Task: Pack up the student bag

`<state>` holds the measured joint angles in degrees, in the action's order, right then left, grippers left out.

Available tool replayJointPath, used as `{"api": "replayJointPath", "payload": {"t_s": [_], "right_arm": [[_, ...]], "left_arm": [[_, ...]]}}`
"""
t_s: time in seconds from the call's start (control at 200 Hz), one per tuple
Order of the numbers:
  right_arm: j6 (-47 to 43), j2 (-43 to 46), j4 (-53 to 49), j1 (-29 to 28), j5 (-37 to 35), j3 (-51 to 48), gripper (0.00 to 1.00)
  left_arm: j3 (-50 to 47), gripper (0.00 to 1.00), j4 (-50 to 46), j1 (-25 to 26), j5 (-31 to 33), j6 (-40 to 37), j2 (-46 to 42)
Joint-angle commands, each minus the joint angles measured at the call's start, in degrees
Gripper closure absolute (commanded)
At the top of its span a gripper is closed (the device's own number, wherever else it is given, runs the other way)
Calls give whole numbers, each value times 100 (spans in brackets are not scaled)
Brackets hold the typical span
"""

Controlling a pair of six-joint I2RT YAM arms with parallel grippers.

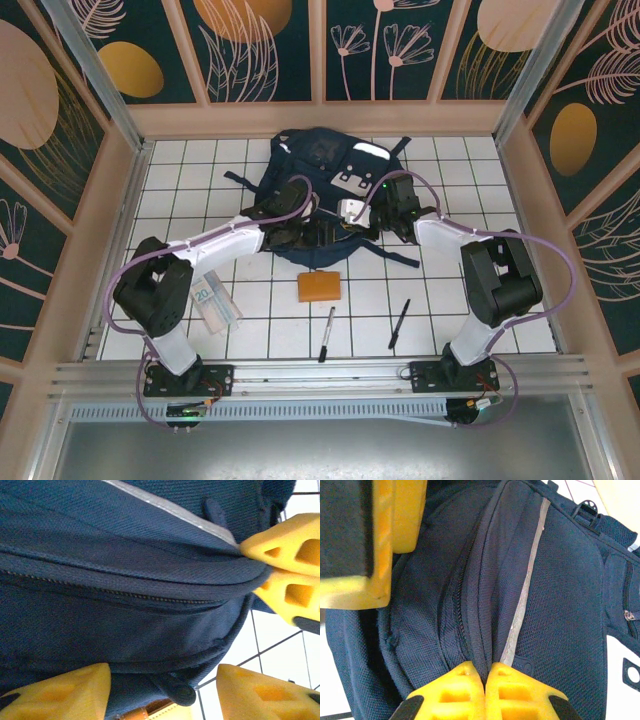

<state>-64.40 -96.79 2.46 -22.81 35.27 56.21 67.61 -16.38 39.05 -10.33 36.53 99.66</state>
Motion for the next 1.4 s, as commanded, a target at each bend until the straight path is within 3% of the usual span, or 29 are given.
{"api": "replayJointPath", "payload": {"t_s": [0.0, 0.23, 0.345, 0.495, 0.666, 0.836, 1.026, 1.146, 1.206, 1.301, 1.396], "right_arm": [[95, 163, -70, 56, 288, 147, 100], [144, 96, -54, 50, 235, 207, 100], [206, 92, -23, 57, 218, 215, 100], [243, 117, -23, 55, 174, 207, 100], [246, 133, -88, 49, 116, 198, 100], [185, 226, -162, 107, 18, 110, 100], [309, 323, -194, 292, -37, 13, 100], [124, 368, -411, 368, -241, -21, 100], [112, 414, -428, 425, -284, -72, 100], [334, 486, -404, 462, -123, -107, 100], [676, 645, -391, 453, 305, -86, 74]], "left_arm": [[112, 47, -235, 57, 335, 12, 152], [112, 47, -49, 95, -470, -311, 151], [137, 67, -249, 101, -276, -607, 231], [248, 73, -576, 98, 339, -951, 354], [567, 100, -833, 103, 748, -1328, 359], [610, 100, -951, -31, 1316, -1561, -47], [88, 100, -823, -990, 1244, -1569, -413], [-36, 100, -715, -1171, 1453, -1966, -586], [-67, 100, -597, -1175, 1229, -2125, -655], [-86, 100, -385, -1165, 240, -2162, -707], [-215, 100, -18, -1137, -505, -1938, -955]]}}
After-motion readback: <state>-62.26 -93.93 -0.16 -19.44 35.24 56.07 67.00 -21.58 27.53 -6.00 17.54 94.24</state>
